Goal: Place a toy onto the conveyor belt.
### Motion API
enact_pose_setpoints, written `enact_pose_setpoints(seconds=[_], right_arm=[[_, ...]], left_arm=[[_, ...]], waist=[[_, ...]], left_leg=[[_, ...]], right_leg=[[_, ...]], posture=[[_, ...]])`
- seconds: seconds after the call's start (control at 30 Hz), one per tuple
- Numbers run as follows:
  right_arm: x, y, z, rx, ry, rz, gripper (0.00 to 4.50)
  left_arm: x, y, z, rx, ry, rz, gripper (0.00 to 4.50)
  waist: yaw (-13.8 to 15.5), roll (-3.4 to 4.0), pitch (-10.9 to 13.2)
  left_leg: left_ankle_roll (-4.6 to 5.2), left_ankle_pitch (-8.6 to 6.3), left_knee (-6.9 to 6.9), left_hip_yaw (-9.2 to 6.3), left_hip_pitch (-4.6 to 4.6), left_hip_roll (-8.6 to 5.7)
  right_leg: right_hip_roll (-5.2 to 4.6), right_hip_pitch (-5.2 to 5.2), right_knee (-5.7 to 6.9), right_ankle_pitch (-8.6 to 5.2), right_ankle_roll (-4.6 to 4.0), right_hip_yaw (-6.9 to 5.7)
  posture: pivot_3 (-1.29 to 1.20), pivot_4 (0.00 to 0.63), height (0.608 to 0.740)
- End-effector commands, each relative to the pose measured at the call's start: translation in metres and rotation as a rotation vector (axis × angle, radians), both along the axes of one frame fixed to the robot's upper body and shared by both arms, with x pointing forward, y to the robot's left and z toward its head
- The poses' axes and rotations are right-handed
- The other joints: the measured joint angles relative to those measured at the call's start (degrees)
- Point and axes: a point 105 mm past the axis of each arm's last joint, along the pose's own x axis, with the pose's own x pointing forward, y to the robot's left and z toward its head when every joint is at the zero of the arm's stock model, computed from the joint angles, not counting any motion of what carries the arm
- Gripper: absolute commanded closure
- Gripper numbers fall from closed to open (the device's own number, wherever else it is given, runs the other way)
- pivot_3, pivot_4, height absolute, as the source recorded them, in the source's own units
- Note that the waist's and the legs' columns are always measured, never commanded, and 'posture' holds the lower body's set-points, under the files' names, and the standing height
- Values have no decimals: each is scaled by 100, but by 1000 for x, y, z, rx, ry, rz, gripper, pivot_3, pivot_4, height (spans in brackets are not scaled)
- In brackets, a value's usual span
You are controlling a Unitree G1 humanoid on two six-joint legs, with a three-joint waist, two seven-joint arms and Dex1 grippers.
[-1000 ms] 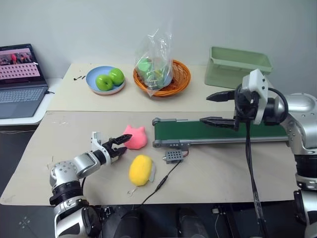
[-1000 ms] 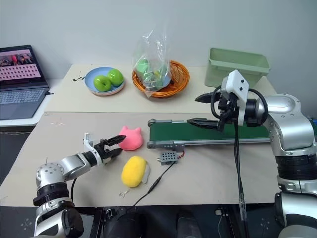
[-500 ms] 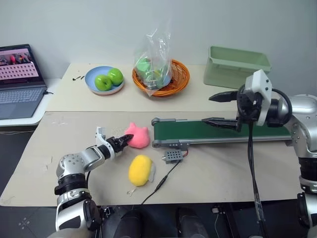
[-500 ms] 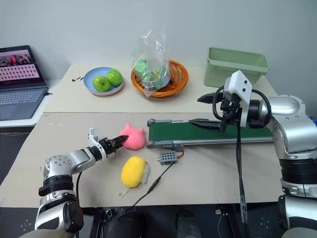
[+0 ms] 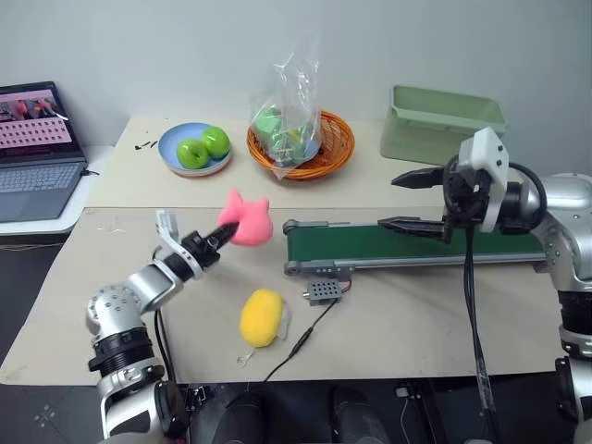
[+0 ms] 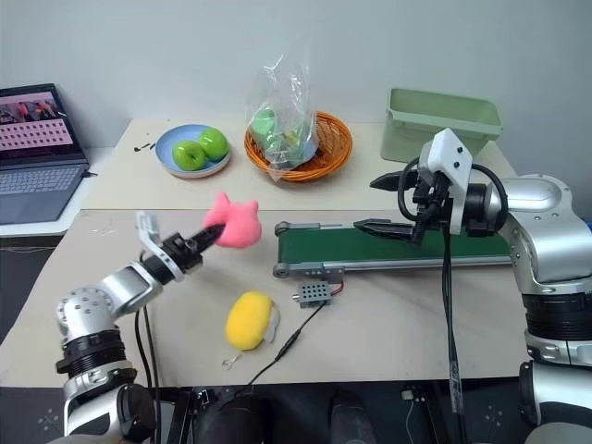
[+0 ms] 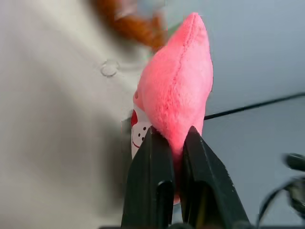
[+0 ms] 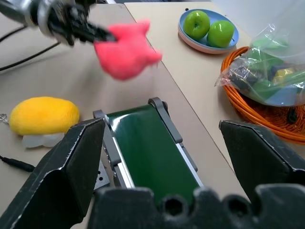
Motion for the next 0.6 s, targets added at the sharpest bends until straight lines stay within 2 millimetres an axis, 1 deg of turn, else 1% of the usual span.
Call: enact_pose_setpoints(seconds=[0.03, 0.07, 0.1, 0.13, 0.2, 0.23, 0.27, 0.33, 0.4, 0.43, 0.6], right_arm=[[0, -1, 16, -10, -68, 7, 0], [2, 0, 16, -10, -69, 6, 0], [3, 0, 16, -10, -71, 6, 0], [3, 0, 16, -11, -72, 6, 0], [4, 1, 17, -9, -76, 8, 0], [5, 1, 17, -8, -77, 9, 0], [5, 2, 17, -7, -78, 9, 0], [5, 2, 17, -7, -79, 9, 0], [5, 2, 17, -4, -83, 4, 0], [5, 2, 17, -1, -86, 1, 0], [2, -2, 17, 5, -94, -22, 0]], left_arm=[[4, -2, 37, 259, -275, 149, 4461], [6, -4, 44, 371, -351, 183, 4461], [8, -10, 45, 528, -419, 194, 4461], [9, -15, 45, 635, -470, 194, 4461], [13, -27, 53, 813, -624, 207, 4461], [14, -31, 56, 858, -678, 219, 4461], [15, -39, 58, 1012, -816, 227, 4461], [14, -55, 54, 1201, -1021, 199, 4461], [13, -69, 50, 1319, -1185, 174, 4461], [13, -73, 48, 1355, -1239, 165, 4461], [11, -103, 24, 1539, -1505, 65, 4461]], waist=[[17, 2, -1], [27, 2, -1], [30, 1, -1], [31, 1, -1], [30, 1, -1], [38, 1, -1], [46, 1, -1], [54, 1, -1], [69, 2, -1], [73, 2, -1], [85, 2, 0]], left_leg=[[0, 0, 0, 3, 3, -1], [-1, 0, 0, 4, 7, -1], [-1, 1, 1, 5, 11, -2], [-3, 2, 1, 5, 11, -2], [-3, 2, -2, 9, 12, -3], [-3, 2, -3, 10, 10, -2], [-2, 2, -3, 9, 4, -3], [-2, 2, -2, 12, -1, -1], [-1, 1, -4, 14, -2, -1], [0, 1, -4, 15, -2, -1], [4, -1, -3, 16, -2, 1]], right_leg=[[0, 2, -3, 0, 0, 1], [0, 8, -3, 0, 0, 0], [0, 12, -2, 0, -1, -1], [3, 14, -4, 2, -3, -1], [4, 15, -8, 2, -4, 1], [4, 14, -11, 2, -4, 1], [4, 11, -16, 2, -4, -1], [4, 7, -17, 2, -4, -1], [4, 3, -18, 2, -4, 0], [3, 4, -16, 2, -4, 1], [3, 3, -14, 2, -3, 0]], posture=[[0, 150, 740], [0, 150, 740], [0, 150, 740], [0, 150, 740], [0, 150, 740], [0, 150, 740], [0, 150, 740], [0, 150, 740], [0, 150, 740], [0, 150, 740], [0, 150, 740]])
